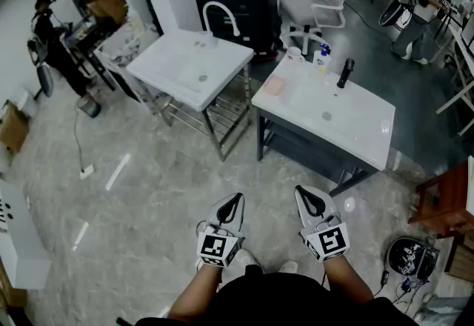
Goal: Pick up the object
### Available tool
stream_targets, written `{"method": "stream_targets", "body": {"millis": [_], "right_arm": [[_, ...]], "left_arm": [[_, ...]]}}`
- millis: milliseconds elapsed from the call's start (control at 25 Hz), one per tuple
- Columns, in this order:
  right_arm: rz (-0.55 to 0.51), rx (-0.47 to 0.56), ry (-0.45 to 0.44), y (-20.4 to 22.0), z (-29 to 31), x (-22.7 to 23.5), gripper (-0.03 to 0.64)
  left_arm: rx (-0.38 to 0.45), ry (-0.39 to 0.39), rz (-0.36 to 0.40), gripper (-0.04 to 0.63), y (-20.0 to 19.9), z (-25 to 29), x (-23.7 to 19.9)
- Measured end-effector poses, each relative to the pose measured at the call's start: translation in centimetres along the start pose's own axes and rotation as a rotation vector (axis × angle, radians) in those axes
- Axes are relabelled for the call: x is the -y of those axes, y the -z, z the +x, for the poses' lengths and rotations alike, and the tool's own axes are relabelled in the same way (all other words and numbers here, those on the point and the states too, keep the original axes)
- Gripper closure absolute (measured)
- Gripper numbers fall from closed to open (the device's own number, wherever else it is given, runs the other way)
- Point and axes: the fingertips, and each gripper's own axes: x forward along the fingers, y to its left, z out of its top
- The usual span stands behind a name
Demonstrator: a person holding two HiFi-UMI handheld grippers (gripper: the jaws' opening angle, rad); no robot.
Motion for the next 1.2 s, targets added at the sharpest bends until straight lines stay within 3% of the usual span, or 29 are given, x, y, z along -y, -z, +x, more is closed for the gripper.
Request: {"method": "stream_targets", "body": {"millis": [440, 960, 1200], "right_arm": [[0.024, 0.033, -0.001, -0.5, -3.5, 1.2, 0.615], [0.021, 0.026, 0.072, -0.8, -1.3, -0.4, 0.614], [0.030, 0.009, 0.100, -0.1, -0.7, -1.7, 0.614]], "left_arm": [[0.002, -0.008, 0.004, 0.577, -0.7, 0.1, 4.3], [-0.017, 0.022, 0.002, 0.577, -0.4, -0.9, 0.6], [-0.043, 0.075, 0.019, 0.577, 0.4, -1.7, -0.2]]}}
